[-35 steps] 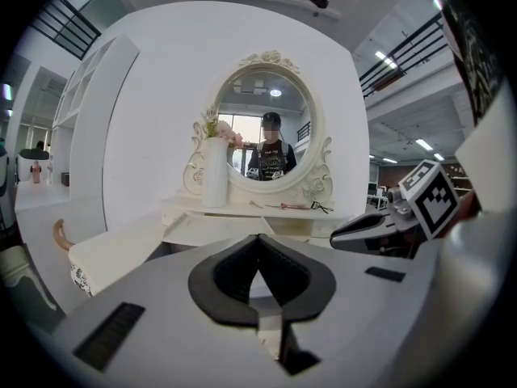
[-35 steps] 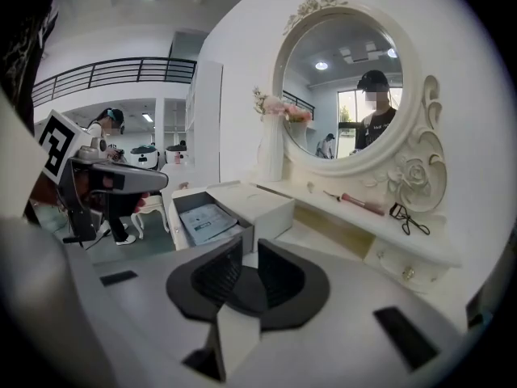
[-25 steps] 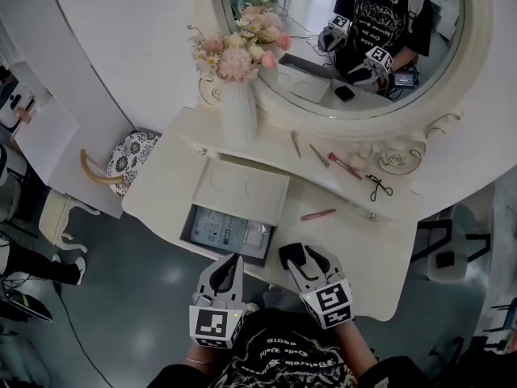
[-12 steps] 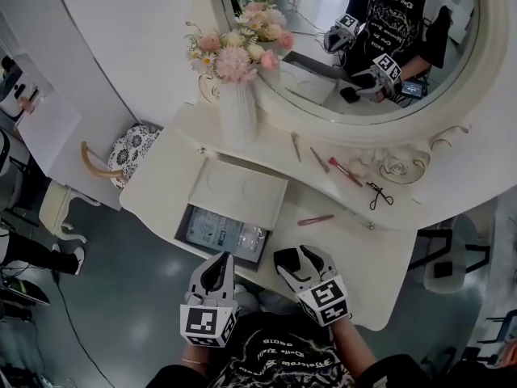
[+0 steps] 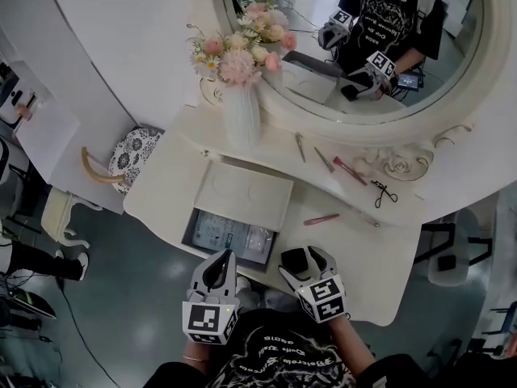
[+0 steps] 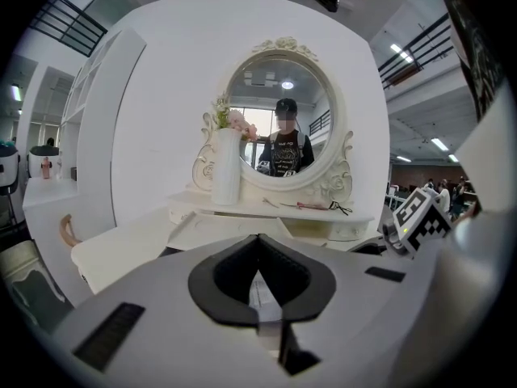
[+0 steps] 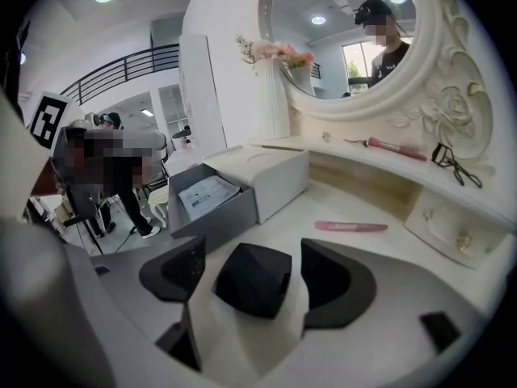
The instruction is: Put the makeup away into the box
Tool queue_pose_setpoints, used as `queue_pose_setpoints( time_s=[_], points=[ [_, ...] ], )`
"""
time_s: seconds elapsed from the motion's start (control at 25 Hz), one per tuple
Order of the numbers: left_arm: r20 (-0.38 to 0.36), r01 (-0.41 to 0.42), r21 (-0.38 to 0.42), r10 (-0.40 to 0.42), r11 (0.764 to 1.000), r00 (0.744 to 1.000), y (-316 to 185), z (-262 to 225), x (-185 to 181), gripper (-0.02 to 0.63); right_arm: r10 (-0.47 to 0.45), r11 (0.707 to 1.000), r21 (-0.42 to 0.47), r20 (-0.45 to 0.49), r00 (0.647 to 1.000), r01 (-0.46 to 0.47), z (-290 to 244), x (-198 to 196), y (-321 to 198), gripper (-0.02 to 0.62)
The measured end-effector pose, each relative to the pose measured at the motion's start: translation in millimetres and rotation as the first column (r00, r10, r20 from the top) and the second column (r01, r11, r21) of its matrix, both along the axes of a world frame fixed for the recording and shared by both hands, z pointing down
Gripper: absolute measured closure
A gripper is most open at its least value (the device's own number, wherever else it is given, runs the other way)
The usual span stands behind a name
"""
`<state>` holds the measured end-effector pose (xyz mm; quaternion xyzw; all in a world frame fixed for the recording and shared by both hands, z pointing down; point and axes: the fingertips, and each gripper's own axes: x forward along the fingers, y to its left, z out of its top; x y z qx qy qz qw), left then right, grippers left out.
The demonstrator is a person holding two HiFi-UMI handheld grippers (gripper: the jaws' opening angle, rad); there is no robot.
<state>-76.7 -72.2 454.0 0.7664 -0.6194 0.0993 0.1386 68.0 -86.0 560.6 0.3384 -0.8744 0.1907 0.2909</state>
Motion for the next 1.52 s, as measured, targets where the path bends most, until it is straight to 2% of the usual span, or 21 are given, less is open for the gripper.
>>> queue_pose_setpoints(
  time_s=[0.12, 0.4, 0.72, 1.0, 1.24, 1.52],
  points=[
    [0.013, -0.021, -0.008, 0.021, 1.0, 1.0, -0.2, 2.1, -3.9, 0.591, 0.025, 0.999, -0.03, -0.007, 1.0, -0.025, 7.3, -2.8, 1.4, 0.241],
    [0.014, -0.044, -0.011, 0.044, 0.999, 0.999, -3.3, 3.6, -12.0, 0.591, 0.074, 0.997, -0.033, -0.049, 0.996, -0.075, 15.7, -3.2, -0.1, 0.241],
    [0.018, -0.065, -0.039, 0.066, 0.997, 0.998, -6.6, 11.6, -16.1, 0.591, 0.118, 0.991, -0.064, -0.055, 0.992, -0.121, 30.6, -2.8, 2.0, 0.241],
    [0.031, -0.054, -0.052, 0.056, 0.997, 0.998, -1.9, 13.7, -25.1, 0.591, 0.139, 0.988, -0.057, -0.091, 0.986, -0.144, 38.0, -2.3, 2.3, 0.241],
    [0.03, -0.042, -0.054, 0.043, 0.998, 0.999, 0.2, 16.1, -33.3, 0.591, 0.133, 0.991, -0.016, -0.133, 0.982, -0.136, 39.5, -2.5, 0.4, 0.242],
    [0.025, -0.07, -0.045, 0.071, 0.997, 0.997, -5.7, 15.3, -26.0, 0.591, 0.134, 0.989, -0.039, -0.154, 0.979, -0.142, 40.9, -2.3, 1.8, 0.247]
  ],
)
